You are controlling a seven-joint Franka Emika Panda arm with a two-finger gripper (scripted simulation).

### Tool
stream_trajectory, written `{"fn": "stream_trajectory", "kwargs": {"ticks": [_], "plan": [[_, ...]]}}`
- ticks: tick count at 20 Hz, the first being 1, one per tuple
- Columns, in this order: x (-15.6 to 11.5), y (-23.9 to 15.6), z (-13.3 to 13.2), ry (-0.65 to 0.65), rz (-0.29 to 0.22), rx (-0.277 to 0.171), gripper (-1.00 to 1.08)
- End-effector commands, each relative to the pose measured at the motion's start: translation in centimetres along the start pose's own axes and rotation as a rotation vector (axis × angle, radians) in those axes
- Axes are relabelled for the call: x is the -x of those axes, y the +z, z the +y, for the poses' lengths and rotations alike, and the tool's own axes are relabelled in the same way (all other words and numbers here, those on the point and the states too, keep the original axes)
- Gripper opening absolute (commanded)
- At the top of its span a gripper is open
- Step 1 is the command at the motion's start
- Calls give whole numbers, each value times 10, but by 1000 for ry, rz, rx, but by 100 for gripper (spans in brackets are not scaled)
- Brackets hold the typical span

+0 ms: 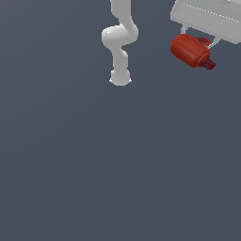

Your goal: Pick up the object and move it to a goal position.

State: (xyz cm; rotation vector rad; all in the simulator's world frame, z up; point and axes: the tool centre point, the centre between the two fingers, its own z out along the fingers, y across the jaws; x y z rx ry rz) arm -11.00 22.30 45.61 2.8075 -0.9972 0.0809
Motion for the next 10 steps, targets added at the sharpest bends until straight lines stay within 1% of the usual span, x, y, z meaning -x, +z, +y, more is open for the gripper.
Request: {"fn": "stream_trajectory", "kwargs": {"ticks": [1, 10], "plan": [[4, -14, -4, 1, 1, -3, -100], [11, -34, -11, 1, 1, -3, -100]]}}
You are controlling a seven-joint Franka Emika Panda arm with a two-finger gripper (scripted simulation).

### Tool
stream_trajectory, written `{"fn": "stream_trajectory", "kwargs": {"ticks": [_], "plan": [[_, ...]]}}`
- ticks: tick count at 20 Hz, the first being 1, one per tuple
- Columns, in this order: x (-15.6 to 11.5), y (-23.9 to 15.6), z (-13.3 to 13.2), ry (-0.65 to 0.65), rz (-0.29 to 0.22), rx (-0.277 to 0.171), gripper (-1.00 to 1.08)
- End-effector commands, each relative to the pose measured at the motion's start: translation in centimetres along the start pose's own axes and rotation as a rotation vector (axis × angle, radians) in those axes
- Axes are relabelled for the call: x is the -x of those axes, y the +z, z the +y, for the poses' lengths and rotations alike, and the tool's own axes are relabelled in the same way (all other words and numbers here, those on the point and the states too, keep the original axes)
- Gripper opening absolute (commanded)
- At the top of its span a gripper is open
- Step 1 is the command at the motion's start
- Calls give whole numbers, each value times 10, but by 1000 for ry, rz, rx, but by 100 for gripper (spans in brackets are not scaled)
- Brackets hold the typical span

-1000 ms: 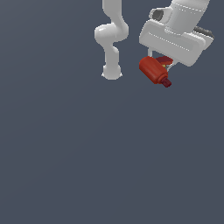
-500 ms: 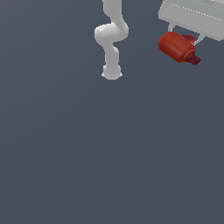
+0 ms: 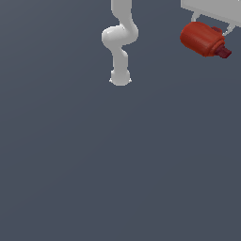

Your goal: Pick up the object and move it to a goal position.

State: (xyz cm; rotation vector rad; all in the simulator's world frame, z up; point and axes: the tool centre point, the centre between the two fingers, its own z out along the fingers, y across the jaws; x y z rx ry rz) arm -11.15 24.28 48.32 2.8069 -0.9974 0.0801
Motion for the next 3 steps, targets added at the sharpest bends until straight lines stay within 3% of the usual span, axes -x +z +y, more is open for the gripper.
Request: {"fn": "stream_trajectory", "kwargs": {"ticks": [1, 3], "plan": [[0, -5, -1, 1, 2, -4, -100], [0, -5, -1, 1, 2, -4, -100]]}}
